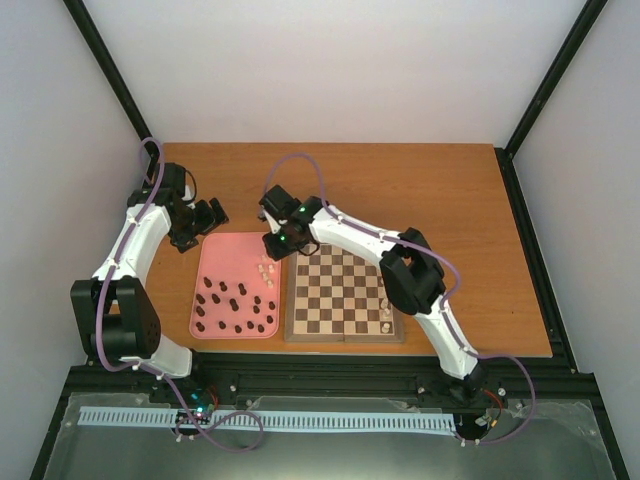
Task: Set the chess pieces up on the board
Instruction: Pick up the chess piece from the storage box.
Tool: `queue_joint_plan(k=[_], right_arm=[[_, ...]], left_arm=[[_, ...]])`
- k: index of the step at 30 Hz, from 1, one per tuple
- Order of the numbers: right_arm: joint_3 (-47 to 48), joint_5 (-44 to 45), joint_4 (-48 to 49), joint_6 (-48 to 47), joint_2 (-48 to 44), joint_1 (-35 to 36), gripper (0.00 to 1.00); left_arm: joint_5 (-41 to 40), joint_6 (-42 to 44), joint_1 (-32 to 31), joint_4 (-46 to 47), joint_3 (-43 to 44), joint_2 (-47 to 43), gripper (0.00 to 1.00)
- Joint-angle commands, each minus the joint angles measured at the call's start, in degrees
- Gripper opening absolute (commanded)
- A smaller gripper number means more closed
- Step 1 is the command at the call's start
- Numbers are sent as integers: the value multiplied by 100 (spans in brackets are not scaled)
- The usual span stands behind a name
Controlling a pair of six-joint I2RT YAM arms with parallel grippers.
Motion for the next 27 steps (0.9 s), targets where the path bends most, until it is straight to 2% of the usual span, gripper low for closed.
queue_joint_plan(k=[1, 13, 27], right_arm=[[456, -149, -143, -172, 213, 98, 40], [824, -164, -274, -314, 813, 104, 35], [956, -73, -321, -316, 995, 100, 31]], left_arm=[[97, 59, -13, 28, 189, 30, 100], [143, 62, -13, 65, 122, 41, 100], [107, 66, -13, 54, 83, 57, 100]])
